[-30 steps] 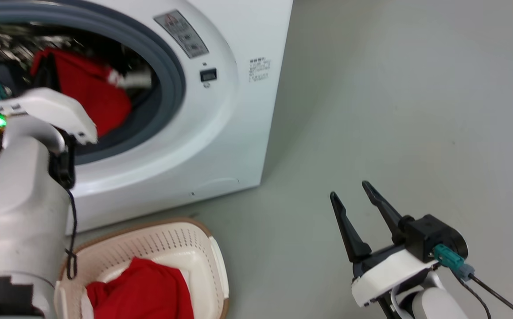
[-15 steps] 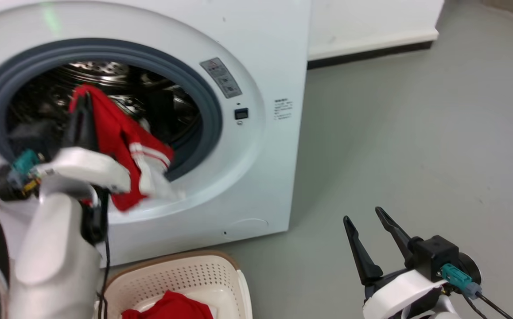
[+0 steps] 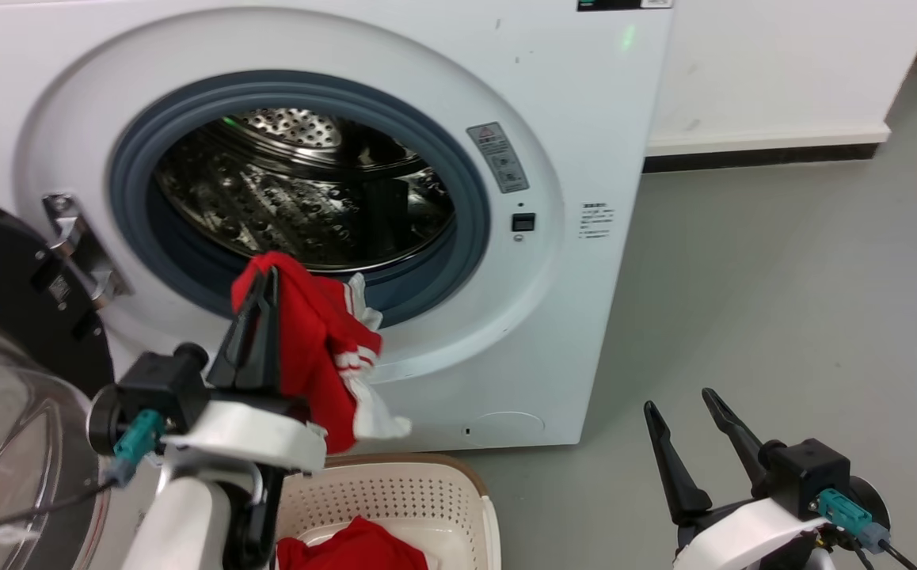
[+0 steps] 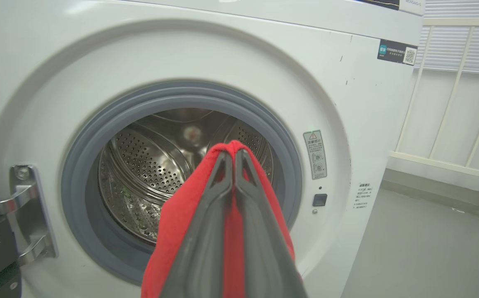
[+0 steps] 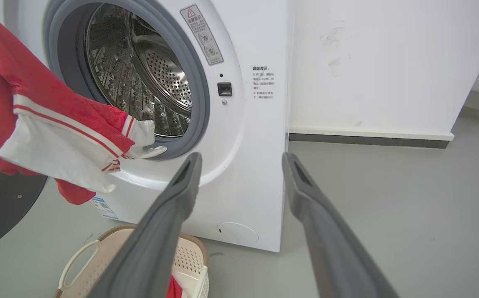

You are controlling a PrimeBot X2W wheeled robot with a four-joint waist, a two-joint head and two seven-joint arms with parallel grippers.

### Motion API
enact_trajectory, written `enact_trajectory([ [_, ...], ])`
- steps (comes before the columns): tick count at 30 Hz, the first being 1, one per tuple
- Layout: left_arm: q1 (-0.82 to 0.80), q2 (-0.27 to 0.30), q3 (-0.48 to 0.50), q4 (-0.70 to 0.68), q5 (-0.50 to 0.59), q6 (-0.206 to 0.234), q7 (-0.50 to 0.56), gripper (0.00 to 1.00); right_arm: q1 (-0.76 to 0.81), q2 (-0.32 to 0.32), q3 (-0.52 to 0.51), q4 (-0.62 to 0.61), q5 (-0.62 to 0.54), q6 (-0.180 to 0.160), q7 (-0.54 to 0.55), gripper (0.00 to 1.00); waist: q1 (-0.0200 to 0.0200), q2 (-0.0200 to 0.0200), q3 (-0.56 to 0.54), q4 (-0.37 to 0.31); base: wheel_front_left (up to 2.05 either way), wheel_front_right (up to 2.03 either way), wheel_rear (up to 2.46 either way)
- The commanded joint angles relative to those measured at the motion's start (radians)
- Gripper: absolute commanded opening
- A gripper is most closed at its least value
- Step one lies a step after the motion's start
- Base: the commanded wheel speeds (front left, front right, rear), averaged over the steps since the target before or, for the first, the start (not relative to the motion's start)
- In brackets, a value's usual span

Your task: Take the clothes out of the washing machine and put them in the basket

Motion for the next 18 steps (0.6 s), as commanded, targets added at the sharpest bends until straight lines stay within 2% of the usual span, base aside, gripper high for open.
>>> enact_trajectory([
  [1,0.031,-0.003,-0.007,-0.031,0.003,0.007,0.008,0.00,0.011,-0.001,-0.004,-0.006,-0.006,-0.001,0.000,1.00,0.0002,0.0000,0.004,0.025,0.00,0.00,0.00],
  [6,0.145,-0.017,-0.057,-0.143,0.001,0.013,0.056,0.00,0.004,-0.001,-0.004,-0.014,-0.005,-0.001,-0.002,1.00,0.0002,0.0000,0.028,0.056,0.00,0.00,0.00],
  [10,0.231,-0.028,-0.082,-0.147,-0.009,0.026,0.081,0.00,-0.015,-0.001,0.005,-0.013,-0.005,-0.001,-0.006,1.00,0.0002,0.0000,0.057,0.059,0.00,0.00,0.00],
  [15,0.283,-0.059,-0.107,-0.012,-0.045,0.010,0.061,0.00,-0.034,-0.001,0.014,-0.007,0.003,-0.001,-0.010,1.00,0.0002,0.0000,0.110,0.054,0.00,0.00,0.00],
  [18,0.239,-0.075,-0.118,0.120,-0.052,-0.012,0.022,0.00,-0.051,-0.001,0.013,-0.005,-0.002,-0.001,-0.016,1.00,0.0002,0.0000,0.155,0.052,0.00,0.00,0.00],
])
